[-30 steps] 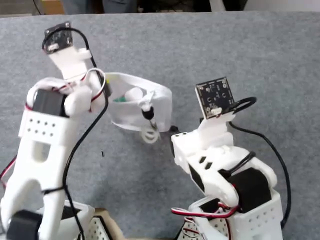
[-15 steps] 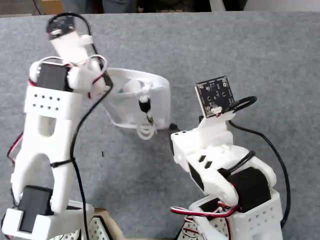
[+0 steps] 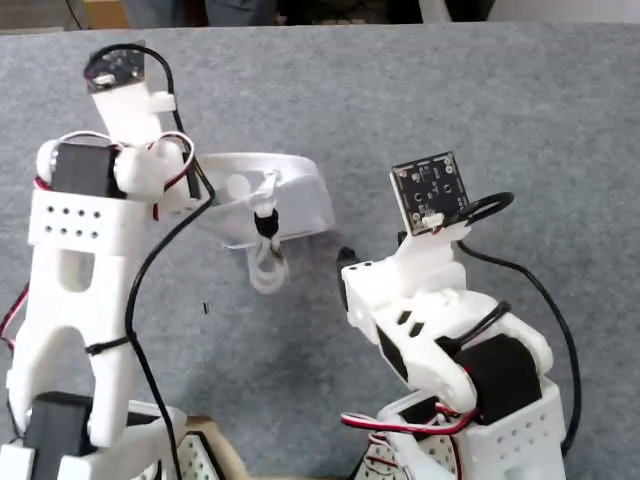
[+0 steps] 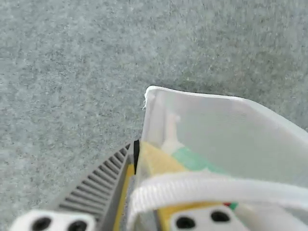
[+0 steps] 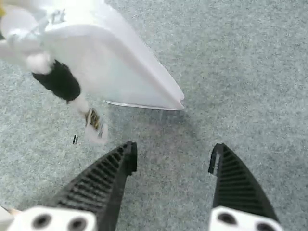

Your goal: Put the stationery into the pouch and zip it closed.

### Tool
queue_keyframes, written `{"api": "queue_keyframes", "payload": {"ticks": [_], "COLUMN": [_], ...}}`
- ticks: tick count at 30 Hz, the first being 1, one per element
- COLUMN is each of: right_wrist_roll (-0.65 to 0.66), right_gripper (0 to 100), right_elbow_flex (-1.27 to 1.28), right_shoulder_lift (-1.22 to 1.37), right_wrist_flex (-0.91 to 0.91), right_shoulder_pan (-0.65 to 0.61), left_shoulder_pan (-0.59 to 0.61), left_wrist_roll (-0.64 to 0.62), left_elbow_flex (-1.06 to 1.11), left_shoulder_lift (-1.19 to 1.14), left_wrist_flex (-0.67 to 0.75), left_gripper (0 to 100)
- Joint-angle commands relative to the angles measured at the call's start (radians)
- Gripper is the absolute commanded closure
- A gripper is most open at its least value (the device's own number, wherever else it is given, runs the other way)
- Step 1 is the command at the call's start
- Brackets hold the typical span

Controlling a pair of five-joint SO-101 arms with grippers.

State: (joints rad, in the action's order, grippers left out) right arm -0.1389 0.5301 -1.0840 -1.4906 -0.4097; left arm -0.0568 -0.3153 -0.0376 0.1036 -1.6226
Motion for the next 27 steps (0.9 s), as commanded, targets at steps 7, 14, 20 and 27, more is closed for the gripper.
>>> {"api": "queue_keyframes", "payload": {"ticks": [7,14,20,27], "right_wrist_roll": [-0.006,0.064,0.334,0.592], "right_gripper": [74.4,74.4,74.4,74.4], "right_elbow_flex": [-0.012,0.004,0.065,0.041], "right_shoulder_lift": [0.002,0.008,0.076,0.102], "right_wrist_flex": [0.196,0.399,0.364,0.301], "right_shoulder_pan": [0.014,0.008,0.006,0.006], "left_shoulder_pan": [-0.025,-0.03,-0.03,-0.03], "left_wrist_roll": [-0.009,-0.009,-0.009,-0.009], "left_elbow_flex": [0.13,0.128,0.128,0.128], "left_shoulder_lift": [0.009,0.031,0.031,0.026], "left_wrist_flex": [0.011,-0.04,-0.063,-0.063], "left_gripper": [97,97,97,97]}}
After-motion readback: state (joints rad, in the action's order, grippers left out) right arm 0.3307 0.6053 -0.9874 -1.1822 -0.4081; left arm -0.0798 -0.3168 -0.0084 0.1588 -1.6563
